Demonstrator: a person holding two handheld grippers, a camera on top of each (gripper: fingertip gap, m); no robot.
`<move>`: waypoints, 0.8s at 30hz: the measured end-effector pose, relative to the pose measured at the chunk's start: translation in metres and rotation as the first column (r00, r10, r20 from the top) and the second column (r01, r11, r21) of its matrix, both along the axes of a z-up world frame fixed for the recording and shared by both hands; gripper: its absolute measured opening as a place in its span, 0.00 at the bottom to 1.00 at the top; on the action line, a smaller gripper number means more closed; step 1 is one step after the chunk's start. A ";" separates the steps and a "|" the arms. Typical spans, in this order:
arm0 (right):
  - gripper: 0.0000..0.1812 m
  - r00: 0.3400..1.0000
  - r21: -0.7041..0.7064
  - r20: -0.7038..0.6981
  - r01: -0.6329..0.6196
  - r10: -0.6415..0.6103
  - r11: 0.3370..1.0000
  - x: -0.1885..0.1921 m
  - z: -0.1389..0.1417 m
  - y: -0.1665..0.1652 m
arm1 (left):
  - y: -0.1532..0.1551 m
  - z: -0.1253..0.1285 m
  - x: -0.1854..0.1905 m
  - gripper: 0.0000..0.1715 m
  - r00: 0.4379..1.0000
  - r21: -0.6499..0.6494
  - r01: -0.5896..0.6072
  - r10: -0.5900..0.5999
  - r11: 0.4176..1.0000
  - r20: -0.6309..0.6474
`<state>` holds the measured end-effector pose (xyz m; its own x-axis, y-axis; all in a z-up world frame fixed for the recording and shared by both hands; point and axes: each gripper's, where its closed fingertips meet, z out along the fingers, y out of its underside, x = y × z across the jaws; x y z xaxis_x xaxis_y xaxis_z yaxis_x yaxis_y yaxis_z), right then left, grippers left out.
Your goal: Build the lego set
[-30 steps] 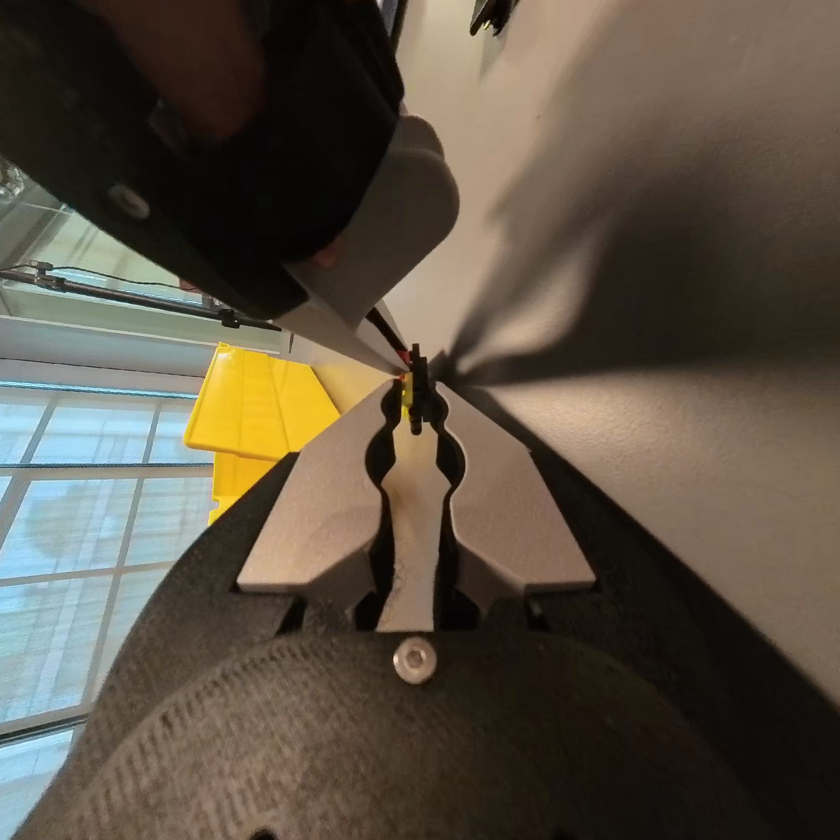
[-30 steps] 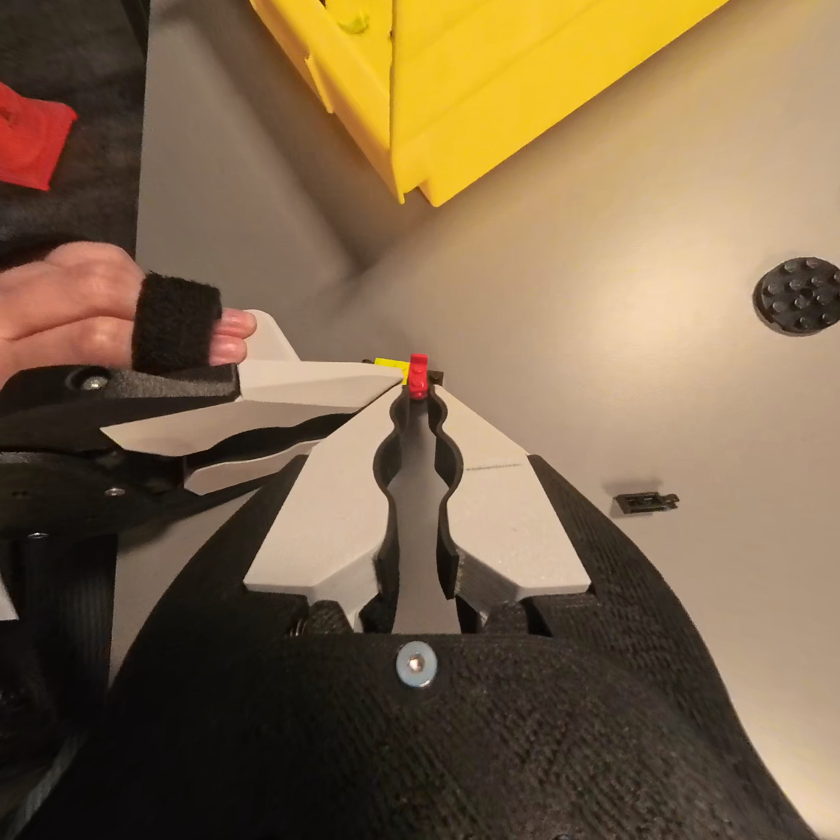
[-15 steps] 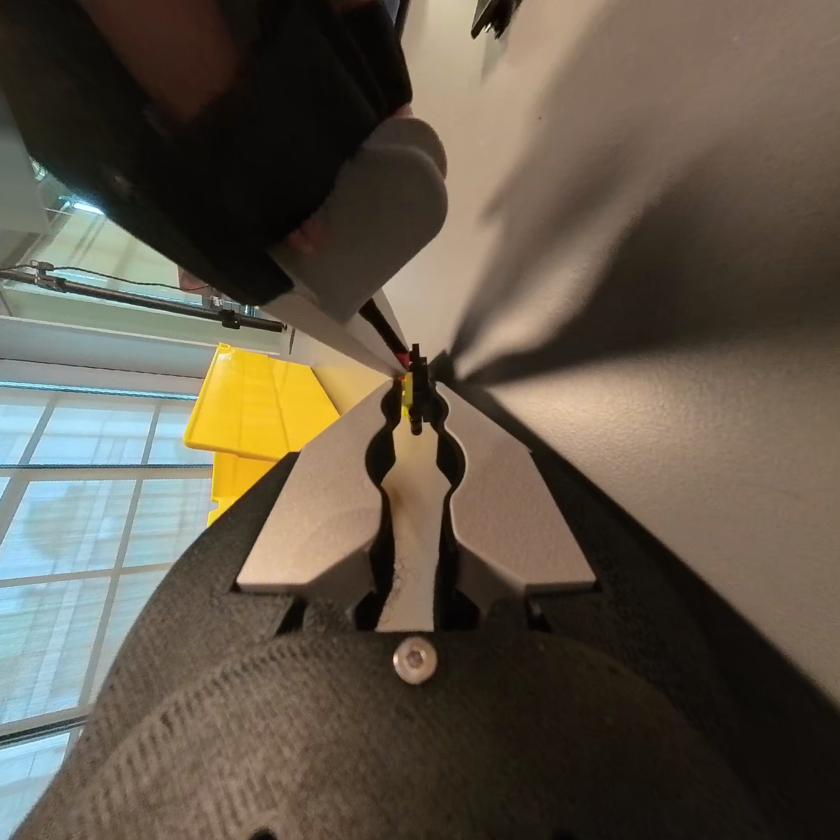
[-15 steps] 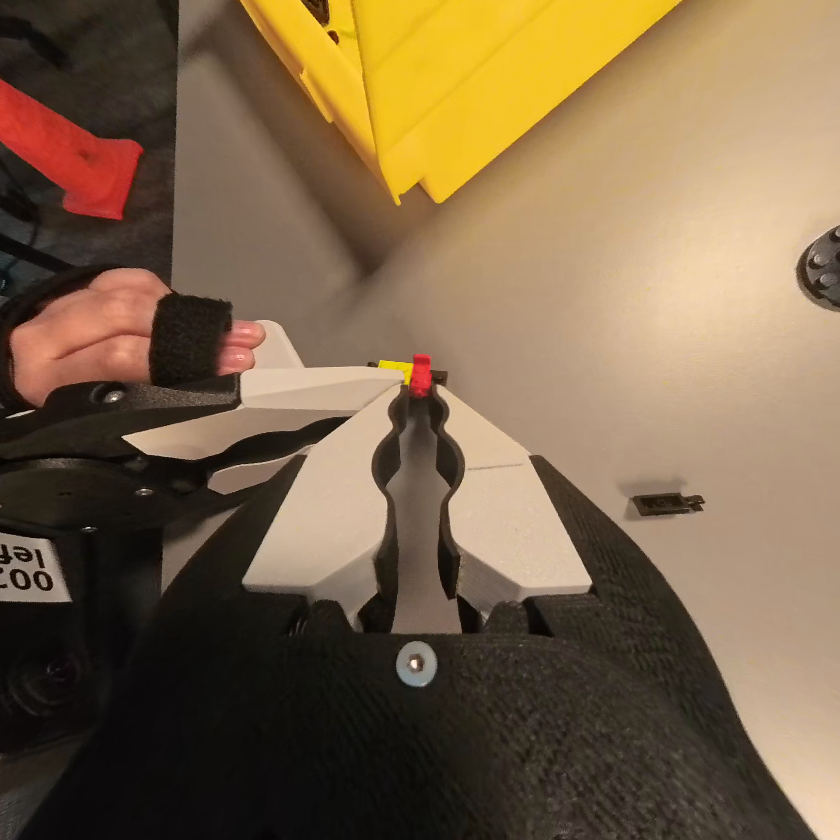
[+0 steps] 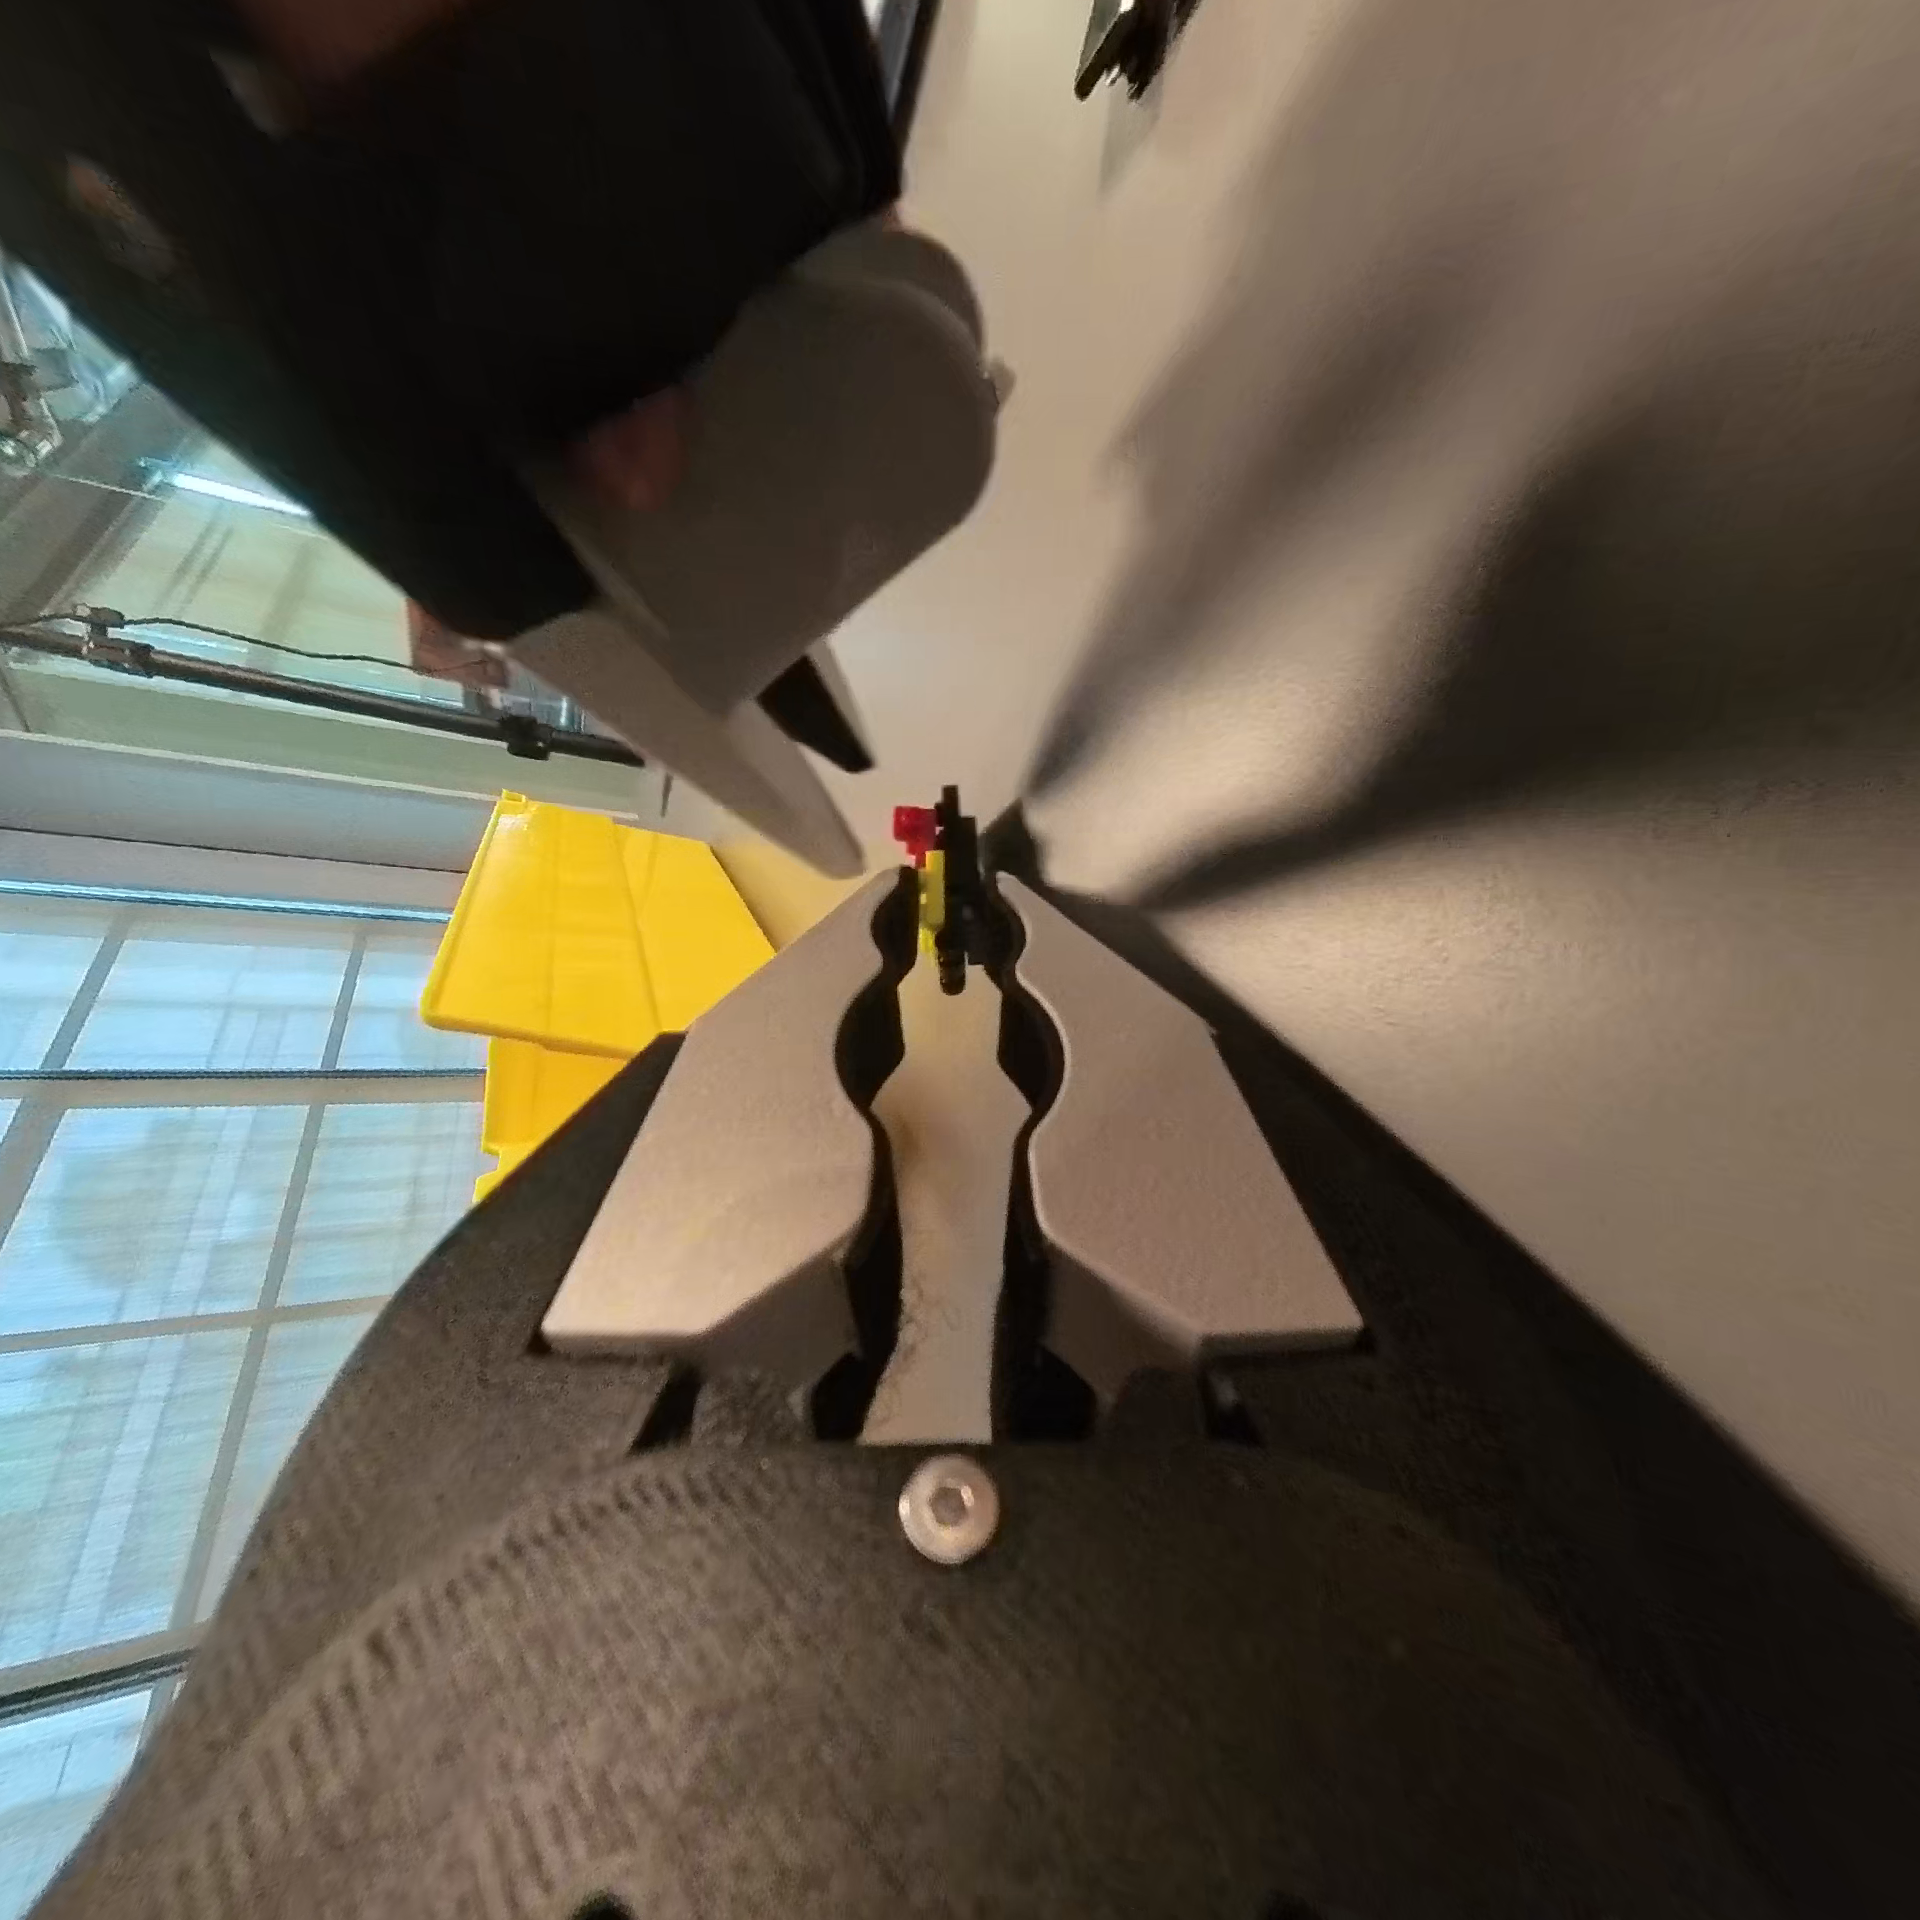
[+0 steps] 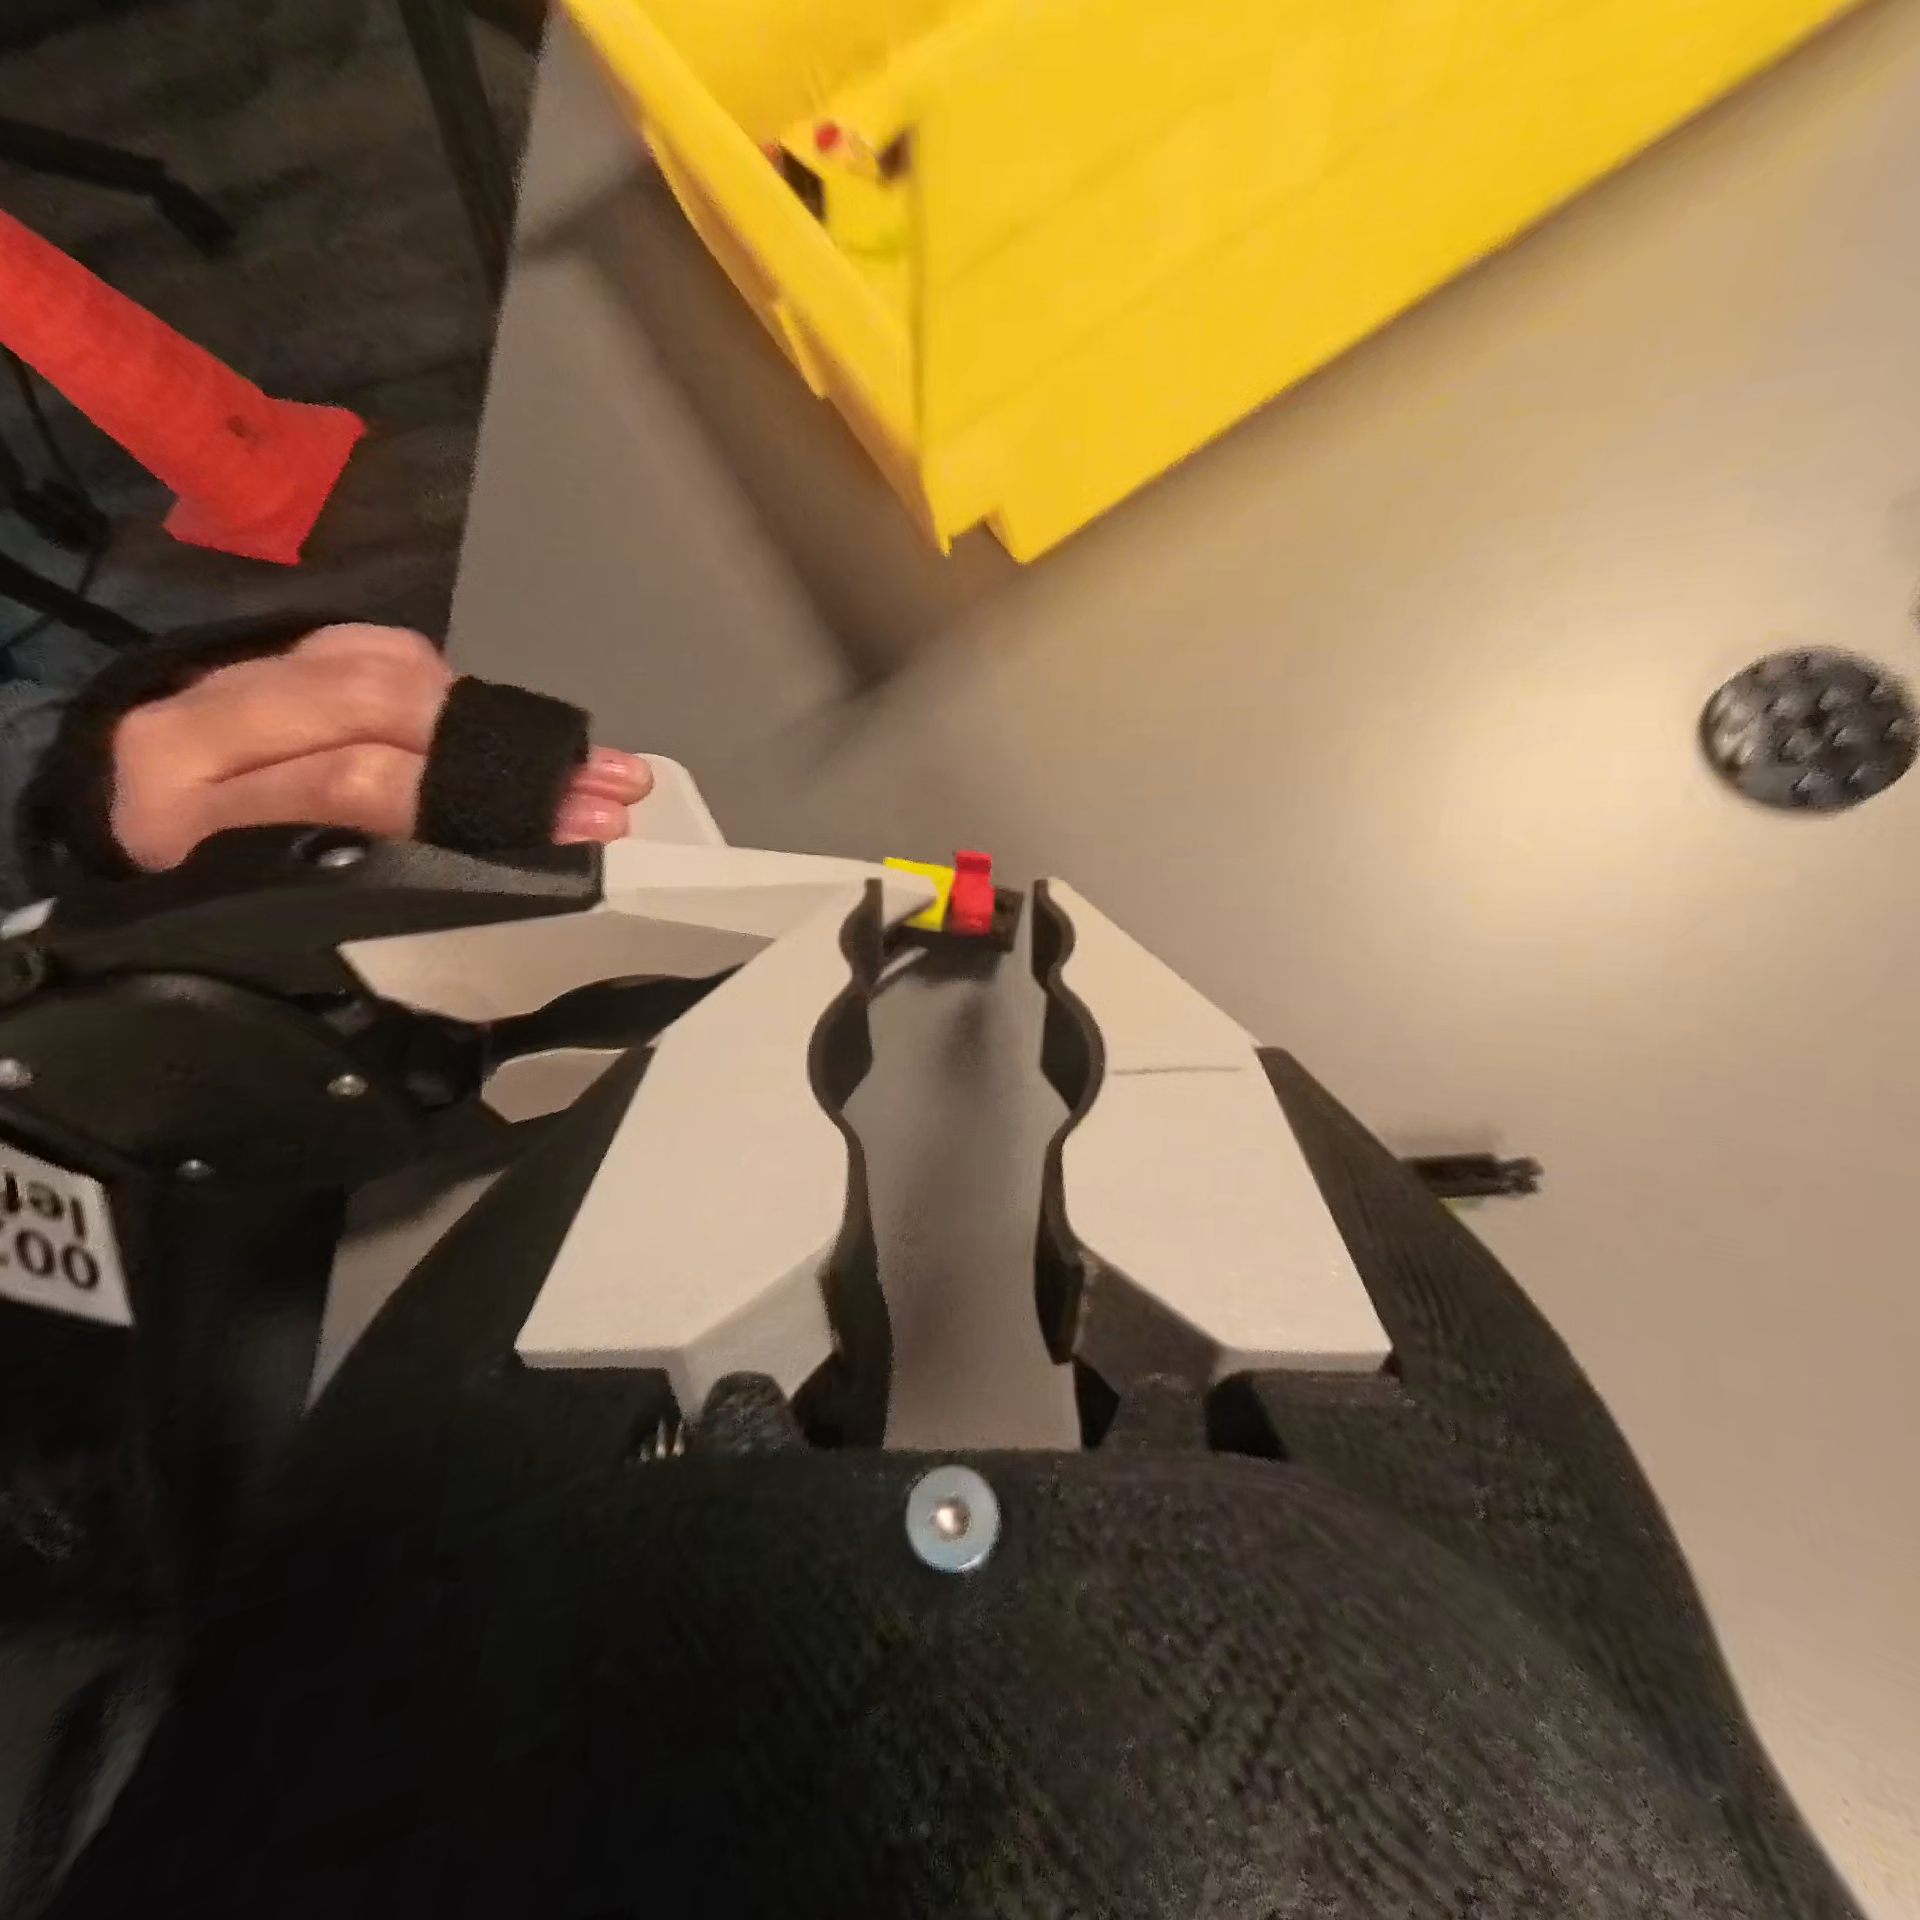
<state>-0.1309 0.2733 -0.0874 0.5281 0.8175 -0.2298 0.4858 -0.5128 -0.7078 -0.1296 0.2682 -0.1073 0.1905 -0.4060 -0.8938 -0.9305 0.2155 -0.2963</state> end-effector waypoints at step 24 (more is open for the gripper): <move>0.24 0.960 0.806 0.081 -0.222 0.269 0.549 0.099 0.186 -0.090 | -0.013 0.127 0.092 0.06 0.889 0.233 0.457 -0.434 0.858 -0.144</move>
<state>-0.0323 0.1832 0.0985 0.2859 0.7730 0.5664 0.4578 0.4090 -0.7894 -0.0374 0.2555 0.0196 -0.0367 -0.1874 -0.9816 -0.7356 0.6699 -0.1004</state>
